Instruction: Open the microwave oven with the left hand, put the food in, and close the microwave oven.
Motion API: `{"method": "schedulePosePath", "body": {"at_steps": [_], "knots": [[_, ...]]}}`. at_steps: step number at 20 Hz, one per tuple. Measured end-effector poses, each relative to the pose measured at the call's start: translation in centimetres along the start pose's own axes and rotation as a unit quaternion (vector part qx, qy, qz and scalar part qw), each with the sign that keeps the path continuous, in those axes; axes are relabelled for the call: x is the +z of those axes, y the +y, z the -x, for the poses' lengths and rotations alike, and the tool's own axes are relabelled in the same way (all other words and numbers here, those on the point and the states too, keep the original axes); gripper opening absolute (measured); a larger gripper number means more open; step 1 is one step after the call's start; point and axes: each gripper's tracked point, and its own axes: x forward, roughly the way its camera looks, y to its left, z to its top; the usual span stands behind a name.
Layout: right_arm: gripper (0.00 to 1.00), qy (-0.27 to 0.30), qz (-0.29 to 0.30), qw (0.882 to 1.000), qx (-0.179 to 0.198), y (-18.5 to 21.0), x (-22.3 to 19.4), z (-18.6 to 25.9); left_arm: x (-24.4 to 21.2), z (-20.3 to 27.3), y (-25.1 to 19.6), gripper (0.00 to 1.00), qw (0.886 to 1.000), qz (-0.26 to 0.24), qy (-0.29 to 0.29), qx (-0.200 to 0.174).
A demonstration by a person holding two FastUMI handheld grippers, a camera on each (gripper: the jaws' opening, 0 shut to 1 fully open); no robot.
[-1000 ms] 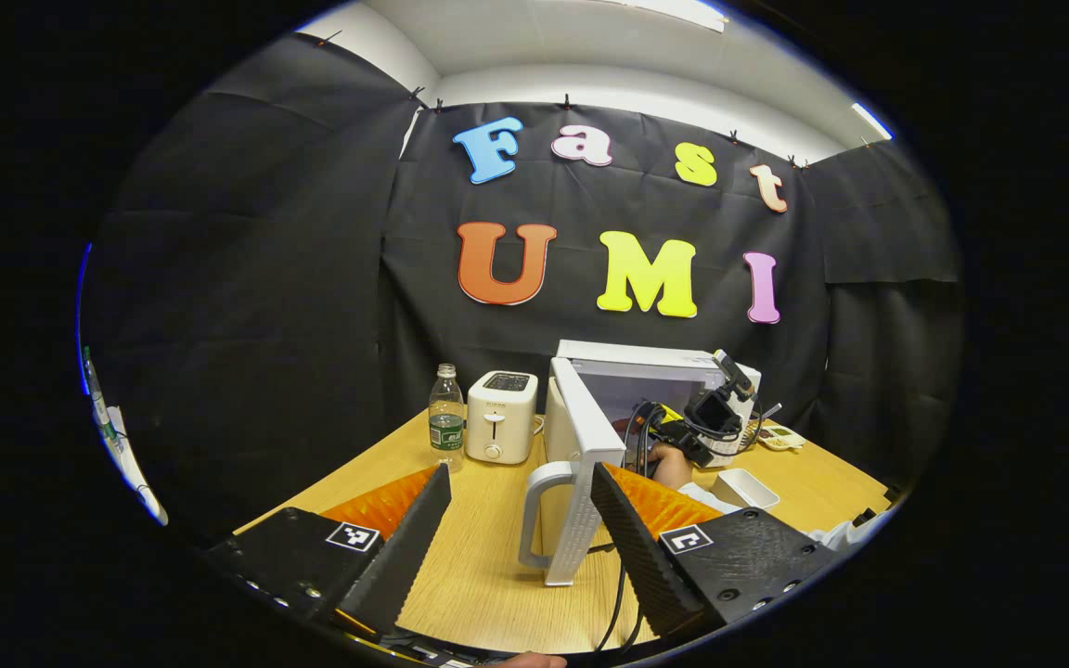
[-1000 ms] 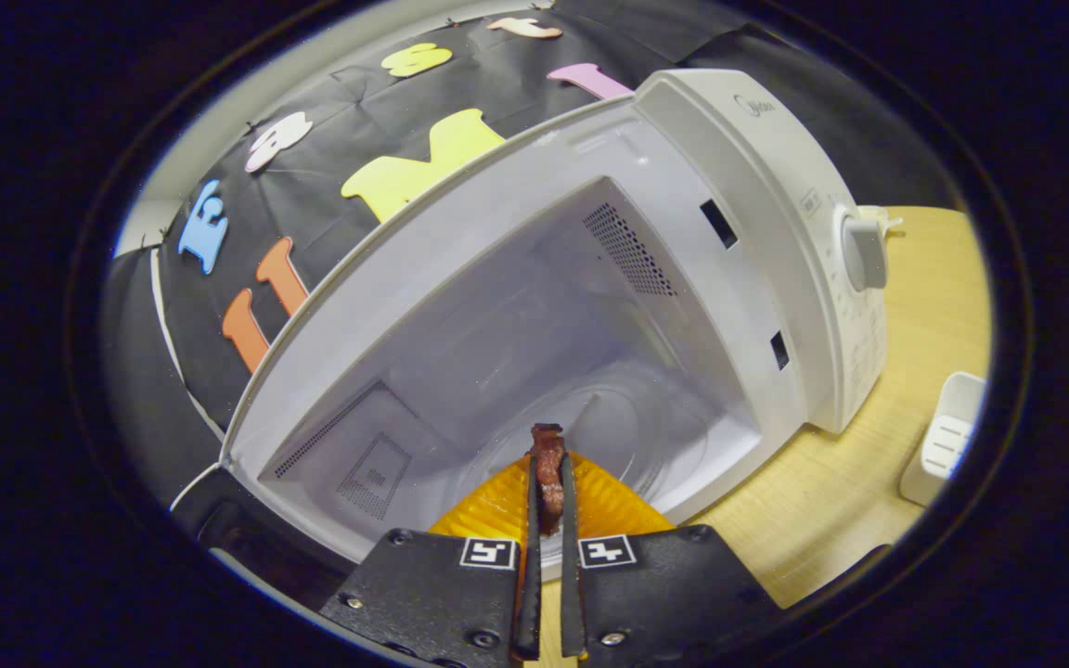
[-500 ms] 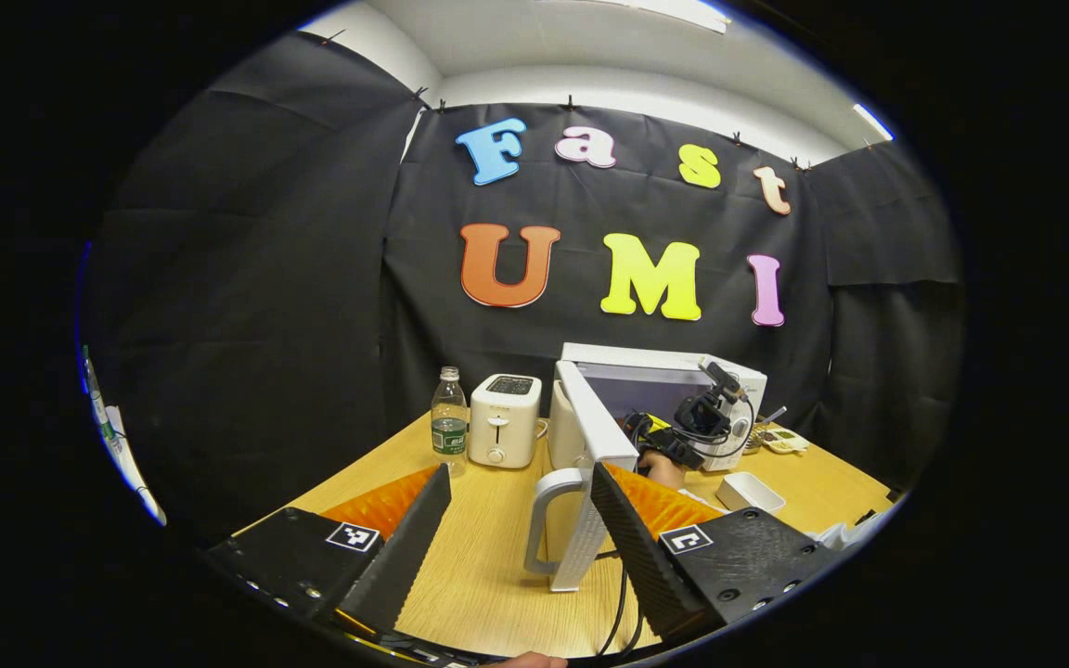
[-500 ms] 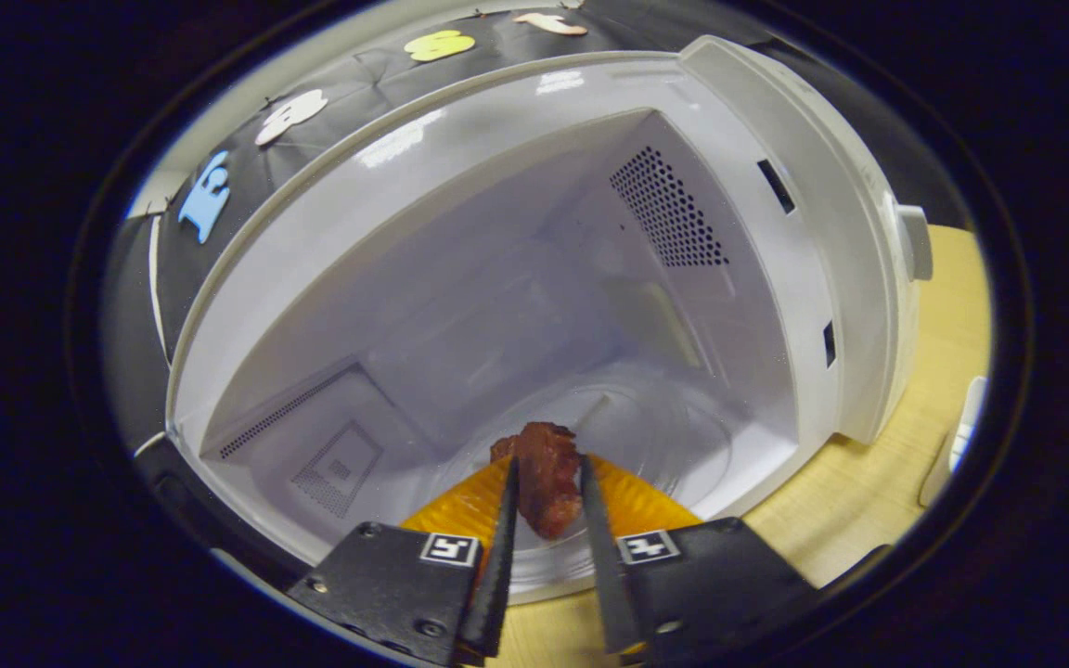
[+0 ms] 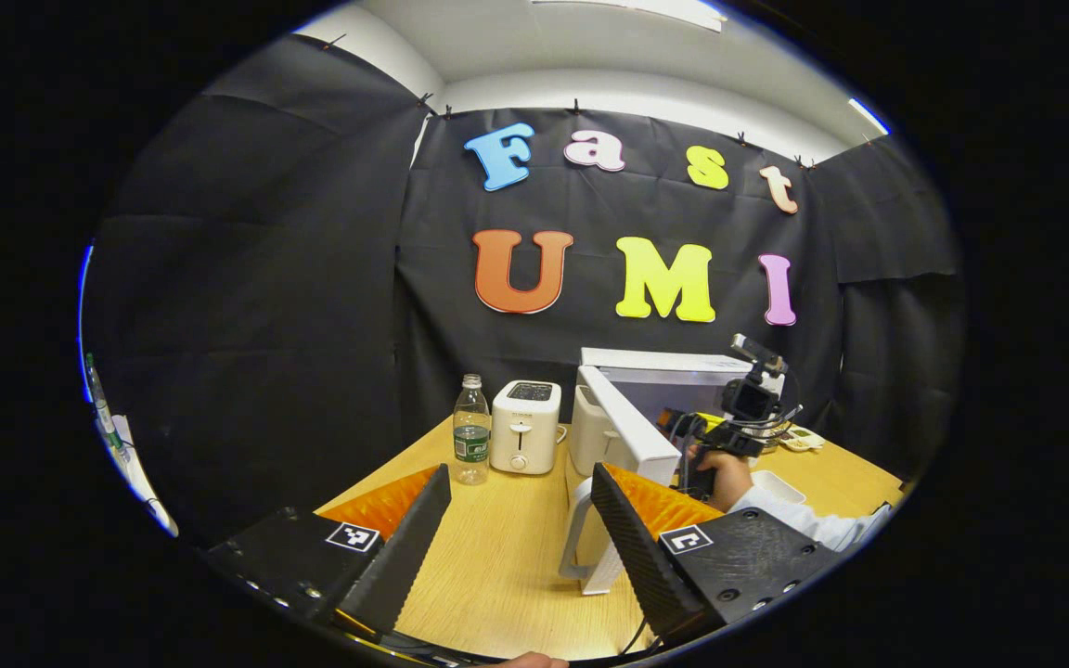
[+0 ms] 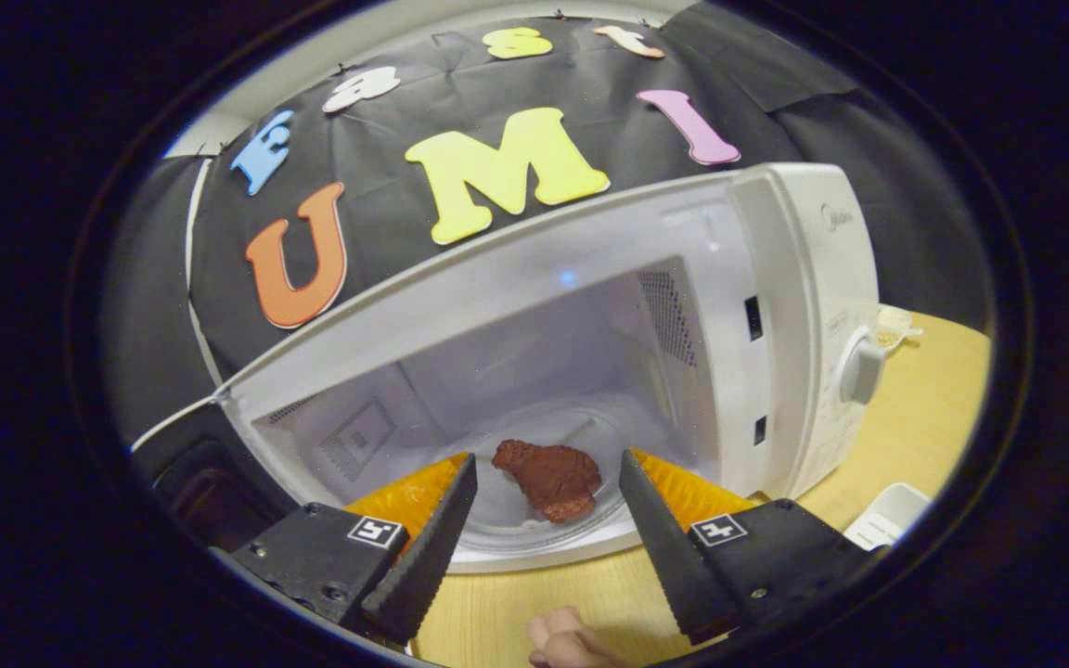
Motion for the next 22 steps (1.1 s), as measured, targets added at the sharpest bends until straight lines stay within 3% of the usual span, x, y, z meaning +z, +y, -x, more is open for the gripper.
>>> {"method": "schedulePosePath", "body": {"at_steps": [1, 7, 8, 9, 10, 11, 12, 13, 14, 15, 16, 17, 18, 19, 20, 21, 22], "knots": [[1.00, -0.006, 0.008, 1.000, 0.014, 0.2, 1.1, 1.4, 0.0, -0.3, 0.4, 0.94, 1.000, -0.001, -0.002, 0.003], [1.00, -0.047, 0.042, 0.994, 0.086, -0.7, 7.4, 12.4, -0.7, -2.4, 1.7, 0.94, 1.000, 0.001, -0.007, 0.000], [1.00, -0.058, 0.049, 0.993, 0.093, -1.3, 8.6, 14.5, -1.3, -3.0, 2.0, 0.81, 1.000, 0.002, 0.000, 0.002], [0.89, -0.071, 0.061, 0.991, 0.100, -2.0, 9.6, 16.7, -1.6, -3.3, 2.3, 0.93, 1.000, 0.002, 0.001, 0.005], [0.89, -0.082, 0.077, 0.989, 0.097, -2.9, 10.6, 18.8, -1.8, -3.7, 2.4, 0.87, 1.000, 0.005, 0.002, 0.005], [1.00, -0.094, 0.090, 0.987, 0.097, -4.0, 11.4, 20.9, -2.0, -4.1, 2.7, 0.82, 1.000, 0.003, 0.004, 0.012], [0.89, -0.104, 0.102, 0.984, 0.098, -4.7, 12.4, 22.9, -2.6, -4.5, 2.8, 0.60, 1.000, 0.006, 0.006, 0.011], [0.89, -0.108, 0.114, 0.983, 0.096, -5.5, 12.9, 24.8, -2.9, -4.6, 2.7, 0.54, 1.000, 0.004, 0.010, 0.008], [0.89, -0.108, 0.123, 0.983, 0.089, -6.6, 13.6, 26.5, -3.0, -5.0, 2.9, 0.42, 1.000, 0.000, 0.004, 0.009], [1.00, -0.112, 0.127, 0.982, 0.086, -7.6, 14.3, 28.2, -3.1, -5.6, 2.9, 0.29, 1.000, 0.000, 0.002, 0.008], [1.00, -0.113, 0.130, 0.981, 0.086, -8.3, 14.9, 29.7, -3.4, -5.9, 2.3, 0.21, 1.000, 0.002, 0.003, -0.003], [1.00, -0.115, 0.132, 0.981, 0.084, -9.1, 15.3, 31.1, -3.8, -6.5, 2.0, 0.29, 1.000, 0.000, 0.005, -0.010], [0.90, -0.116, 0.135, 0.981, 0.083, -9.9, 15.9, 32.4, -4.5, -6.9, 1.6, 0.10, 1.000, -0.004, 0.010, -0.016], [1.00, -0.119, 0.137, 0.980, 0.081, -10.7, 16.1, 33.5, -5.1, -7.4, 1.3, 0.27, 1.000, -0.009, 0.015, -0.020], [0.90, -0.121, 0.142, 0.979, 0.080, -11.3, 16.5, 34.5, -5.5, -7.7, 1.0, 0.26, 0.999, -0.013, 0.018, -0.024], [0.89, -0.120, 0.148, 0.979, 0.076, -12.0, 16.5, 35.4, -5.9, -8.1, 0.7, 0.27, 0.999, -0.015, 0.020, -0.029], [1.00, -0.121, 0.155, 0.978, 0.073, -12.6, 16.7, 36.3, -6.1, -8.4, 0.5, 0.10, 0.999, -0.008, 0.014, -0.029]]}}
